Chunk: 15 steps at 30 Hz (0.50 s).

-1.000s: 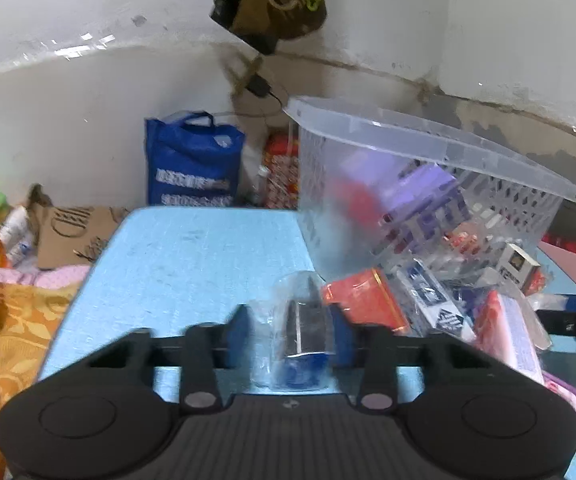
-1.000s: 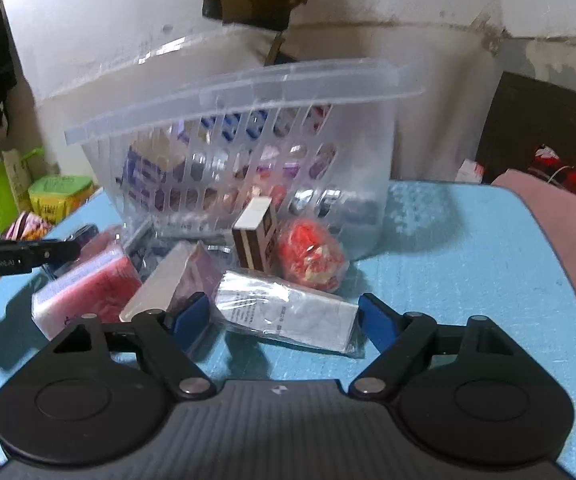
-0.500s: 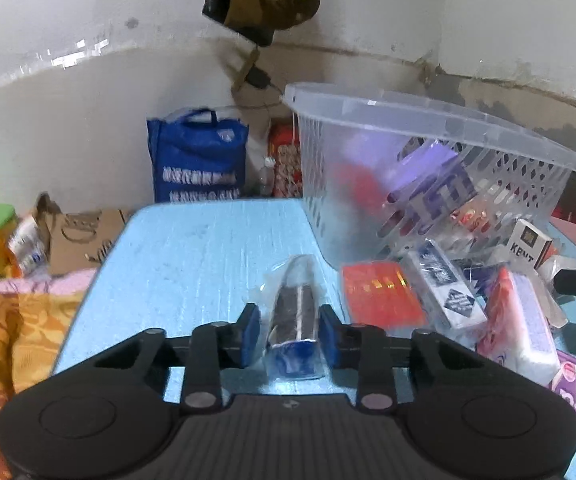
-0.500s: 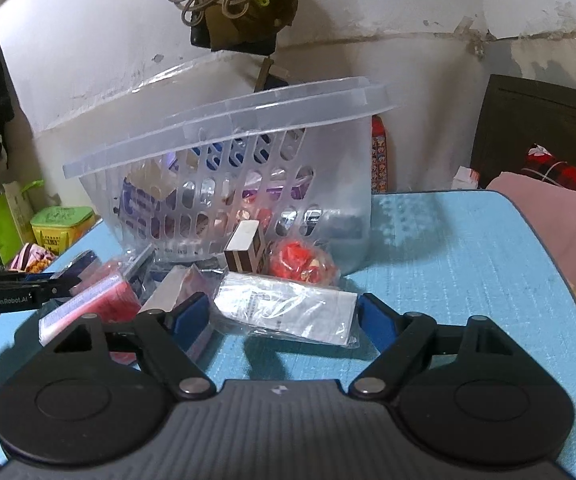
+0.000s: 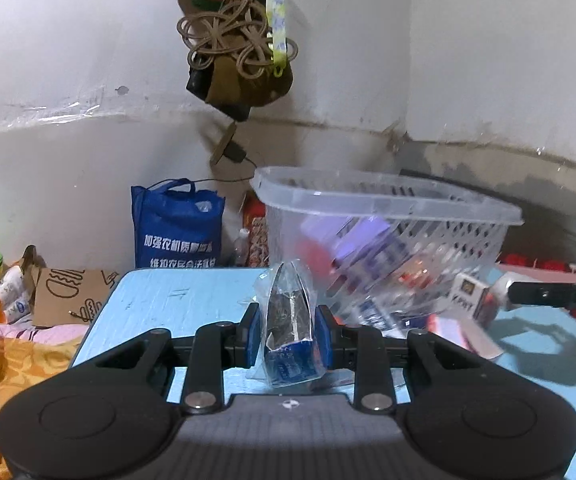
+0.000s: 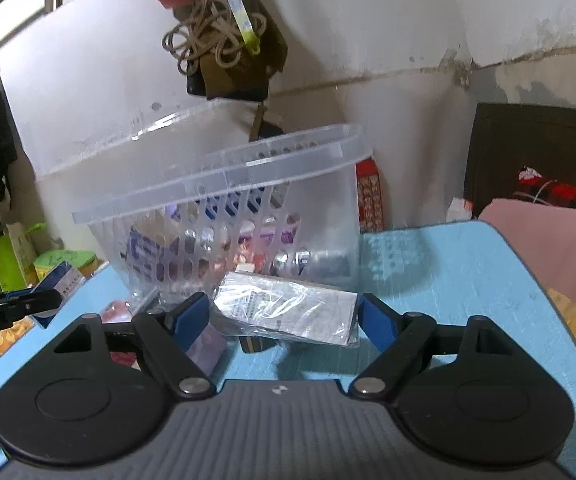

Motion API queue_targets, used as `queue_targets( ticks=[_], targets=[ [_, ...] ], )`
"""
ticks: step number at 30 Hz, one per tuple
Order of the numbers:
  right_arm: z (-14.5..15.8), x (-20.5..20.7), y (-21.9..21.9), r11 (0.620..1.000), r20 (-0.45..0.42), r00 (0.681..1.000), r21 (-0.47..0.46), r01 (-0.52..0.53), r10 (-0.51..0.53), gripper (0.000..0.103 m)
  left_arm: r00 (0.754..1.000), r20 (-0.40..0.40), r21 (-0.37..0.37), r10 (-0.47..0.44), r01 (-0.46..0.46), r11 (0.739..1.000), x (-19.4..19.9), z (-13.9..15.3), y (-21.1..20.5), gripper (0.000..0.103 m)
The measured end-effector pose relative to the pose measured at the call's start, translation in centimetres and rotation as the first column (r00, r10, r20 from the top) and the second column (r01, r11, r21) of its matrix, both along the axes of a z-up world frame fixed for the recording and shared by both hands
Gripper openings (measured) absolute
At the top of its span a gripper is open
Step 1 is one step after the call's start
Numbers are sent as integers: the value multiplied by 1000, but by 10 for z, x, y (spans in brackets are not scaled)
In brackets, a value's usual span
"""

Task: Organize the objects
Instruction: 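Carry both items over the clear basket and open both tools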

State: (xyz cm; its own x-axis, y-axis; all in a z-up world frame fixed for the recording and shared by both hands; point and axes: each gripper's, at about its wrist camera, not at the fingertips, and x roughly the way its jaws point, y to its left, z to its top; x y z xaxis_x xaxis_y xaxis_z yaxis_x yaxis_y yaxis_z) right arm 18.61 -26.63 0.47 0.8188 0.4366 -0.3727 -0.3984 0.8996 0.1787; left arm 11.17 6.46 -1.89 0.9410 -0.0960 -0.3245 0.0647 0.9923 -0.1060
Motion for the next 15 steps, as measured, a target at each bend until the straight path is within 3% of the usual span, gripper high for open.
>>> queue_targets(
  ticks=[10,15],
  targets=[
    [17,-22,-9,1000,56,998,10,9,-10,84,999,35,-26,-27,28,999,-20,11,-8,32],
    [40,-31,-11,1000,109,994,27,7,-9,84,995,85,-58,-55,60,997,-26,33,-11,32]
  ],
)
